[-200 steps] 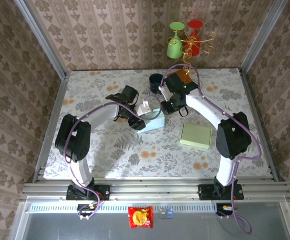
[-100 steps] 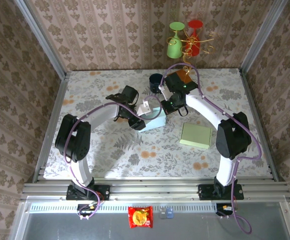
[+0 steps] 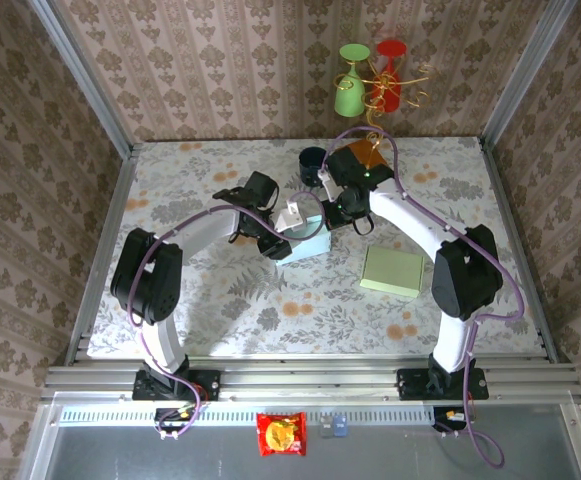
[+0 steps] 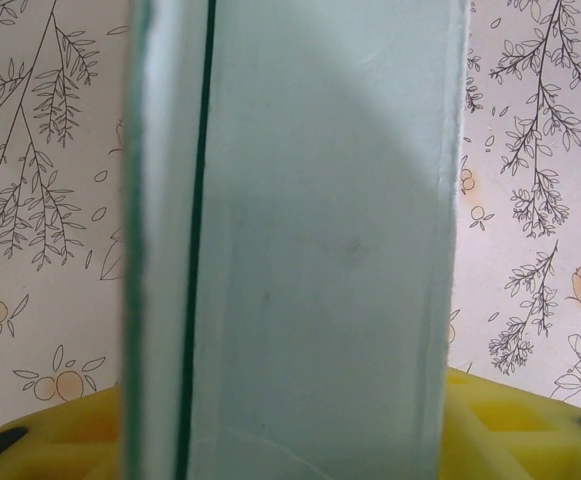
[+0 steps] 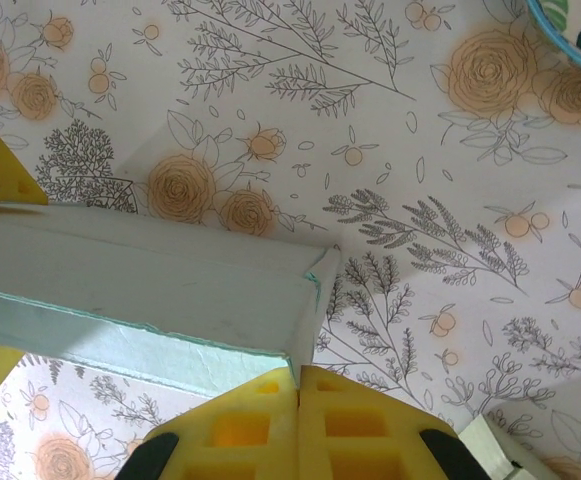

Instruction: Fold the paper box

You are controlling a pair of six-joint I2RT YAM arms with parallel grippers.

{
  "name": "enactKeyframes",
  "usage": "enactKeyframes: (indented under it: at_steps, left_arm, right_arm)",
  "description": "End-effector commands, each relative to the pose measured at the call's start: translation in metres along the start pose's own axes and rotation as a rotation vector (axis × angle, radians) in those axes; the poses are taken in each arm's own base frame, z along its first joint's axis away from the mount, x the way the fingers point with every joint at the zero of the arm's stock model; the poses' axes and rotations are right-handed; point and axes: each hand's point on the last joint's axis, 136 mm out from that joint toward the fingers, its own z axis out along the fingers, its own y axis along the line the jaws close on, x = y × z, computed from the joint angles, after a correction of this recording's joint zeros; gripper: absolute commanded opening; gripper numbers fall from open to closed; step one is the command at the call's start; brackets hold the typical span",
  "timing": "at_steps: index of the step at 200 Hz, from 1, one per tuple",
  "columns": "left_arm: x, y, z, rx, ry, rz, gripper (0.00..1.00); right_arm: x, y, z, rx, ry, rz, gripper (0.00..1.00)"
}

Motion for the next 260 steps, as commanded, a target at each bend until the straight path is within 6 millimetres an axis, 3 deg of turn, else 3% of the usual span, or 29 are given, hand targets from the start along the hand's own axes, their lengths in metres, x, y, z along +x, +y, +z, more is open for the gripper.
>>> enactKeyframes:
  at_steps: [1,59,124,191,260]
  left_arm:
    - [-0.004,0.003,0.001,0.0,0.008,-0.021,0.55]
    - [-0.002,0.004,0.002,-0.006,0.022,-0.02,0.55]
    - [-0.004,0.006,0.002,-0.013,0.021,-0.028,0.56]
    - [-0.007,0.008,0.001,-0.023,0.011,-0.041,0.57]
    - [-0.016,0.007,-0.013,-0.022,-0.057,-0.094,0.63]
  right_arm:
    - [0.008,0.0,-0.008,0.007,0.0,0.076,0.0]
    - [0.001,0.003,-0.022,0.004,-0.004,0.122,0.0]
    - [0.005,0.012,-0.023,-0.002,0.025,0.161,0.0]
    - [0.013,0.007,-0.016,0.036,0.029,0.17,0.0]
    - [0.017,0.005,-0.009,0.046,-0.033,0.173,0.0]
